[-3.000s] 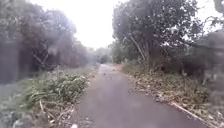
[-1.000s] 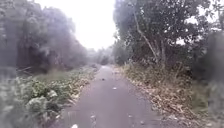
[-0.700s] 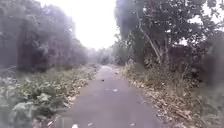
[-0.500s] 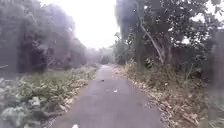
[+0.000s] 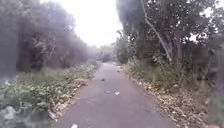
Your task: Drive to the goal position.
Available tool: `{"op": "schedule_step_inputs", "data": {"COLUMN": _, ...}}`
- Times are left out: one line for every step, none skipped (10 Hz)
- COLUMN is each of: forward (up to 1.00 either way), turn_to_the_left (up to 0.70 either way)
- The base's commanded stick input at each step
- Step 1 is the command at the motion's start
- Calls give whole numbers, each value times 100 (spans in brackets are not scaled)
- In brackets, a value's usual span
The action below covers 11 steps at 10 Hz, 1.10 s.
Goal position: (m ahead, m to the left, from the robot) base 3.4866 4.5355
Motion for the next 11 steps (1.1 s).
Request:
{"op": "schedule_step_inputs", "data": {"forward": 60, "turn_to_the_left": 0}}
{"op": "schedule_step_inputs", "data": {"forward": 60, "turn_to_the_left": 0}}
{"op": "schedule_step_inputs", "data": {"forward": 60, "turn_to_the_left": 3}}
{"op": "schedule_step_inputs", "data": {"forward": 60, "turn_to_the_left": 1}}
{"op": "schedule_step_inputs", "data": {"forward": 60, "turn_to_the_left": 0}}
{"op": "schedule_step_inputs", "data": {"forward": 60, "turn_to_the_left": 0}}
{"op": "schedule_step_inputs", "data": {"forward": 60, "turn_to_the_left": 0}}
{"op": "schedule_step_inputs", "data": {"forward": 60, "turn_to_the_left": 0}}
{"op": "schedule_step_inputs", "data": {"forward": 60, "turn_to_the_left": 0}}
{"op": "schedule_step_inputs", "data": {"forward": 60, "turn_to_the_left": 0}}
{"op": "schedule_step_inputs", "data": {"forward": 60, "turn_to_the_left": 0}}
